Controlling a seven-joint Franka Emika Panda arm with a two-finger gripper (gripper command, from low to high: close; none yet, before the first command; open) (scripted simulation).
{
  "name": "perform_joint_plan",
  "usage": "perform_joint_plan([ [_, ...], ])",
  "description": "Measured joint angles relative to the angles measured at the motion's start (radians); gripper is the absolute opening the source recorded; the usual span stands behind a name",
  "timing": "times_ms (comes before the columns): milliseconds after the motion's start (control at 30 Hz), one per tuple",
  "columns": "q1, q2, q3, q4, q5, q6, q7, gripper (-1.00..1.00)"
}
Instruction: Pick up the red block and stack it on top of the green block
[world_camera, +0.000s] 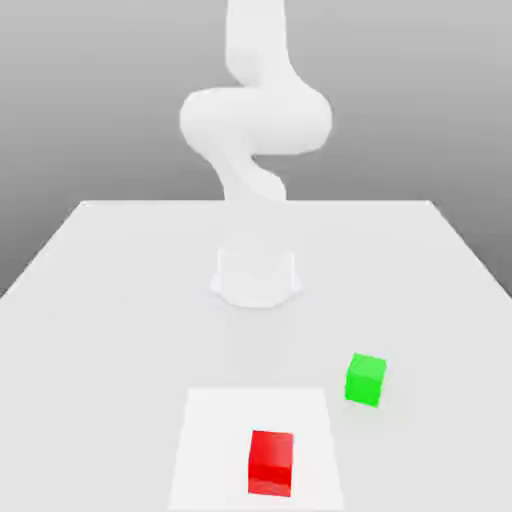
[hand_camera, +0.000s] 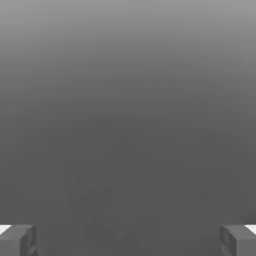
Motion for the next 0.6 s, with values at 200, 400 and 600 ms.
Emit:
perform_joint_plan([
  [200,-0.015,0.224,0.022,-0.056,-0.015,0.094,0.042,0.0],
  [400,-0.026,0.442,0.04,-0.111,-0.027,0.186,0.081,0.0],
  [600,-0.025,0.659,0.047,-0.166,-0.034,0.278,0.117,0.0],
])
